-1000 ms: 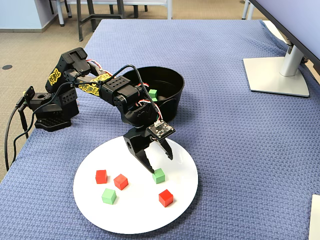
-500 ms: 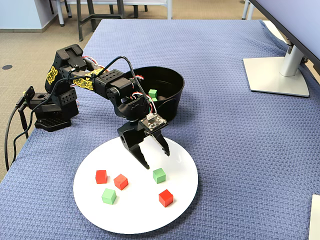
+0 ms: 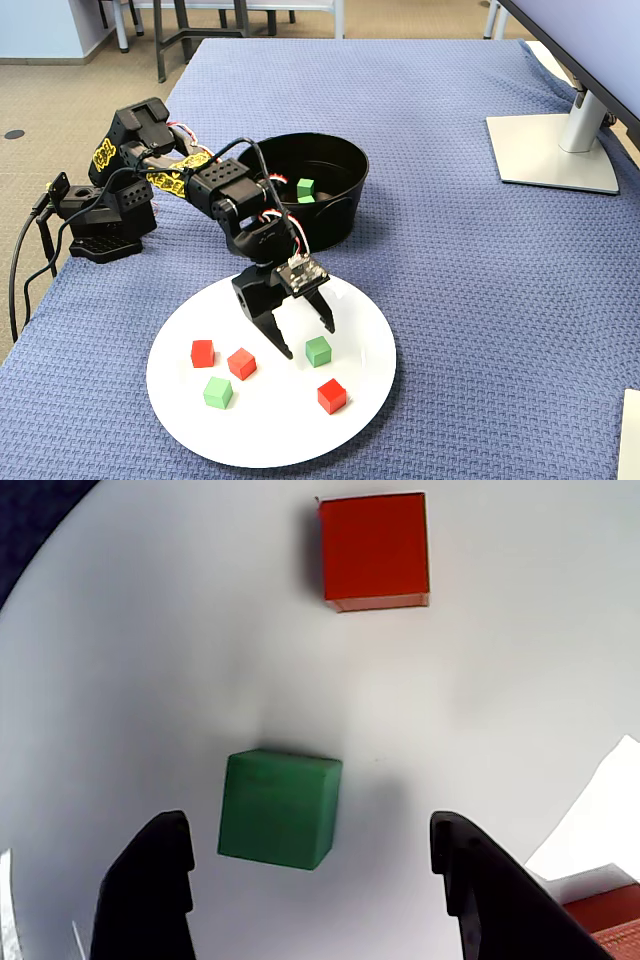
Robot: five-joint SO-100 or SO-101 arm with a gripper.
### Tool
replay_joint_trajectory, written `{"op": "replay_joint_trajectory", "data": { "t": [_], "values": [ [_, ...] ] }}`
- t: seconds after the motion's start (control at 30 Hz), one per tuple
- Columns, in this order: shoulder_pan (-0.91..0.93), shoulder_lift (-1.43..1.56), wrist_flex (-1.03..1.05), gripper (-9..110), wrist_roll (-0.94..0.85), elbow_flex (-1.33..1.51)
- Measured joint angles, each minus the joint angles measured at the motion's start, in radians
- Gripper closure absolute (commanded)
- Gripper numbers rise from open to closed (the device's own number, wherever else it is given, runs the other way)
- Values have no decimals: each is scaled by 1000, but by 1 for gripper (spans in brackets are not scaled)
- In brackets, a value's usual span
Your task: Pick up the green cubes from the white plate and place them in the black recipient
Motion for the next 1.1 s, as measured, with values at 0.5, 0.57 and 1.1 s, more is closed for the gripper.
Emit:
{"op": "replay_joint_trajectory", "data": {
  "t": [0.5, 0.57, 1.1],
  "values": [
    [-3, -28, -14, 80, 6, -8],
    [-8, -28, -20, 81, 6, -8],
    [-28, -64, -40, 84, 6, -9]
  ]
}}
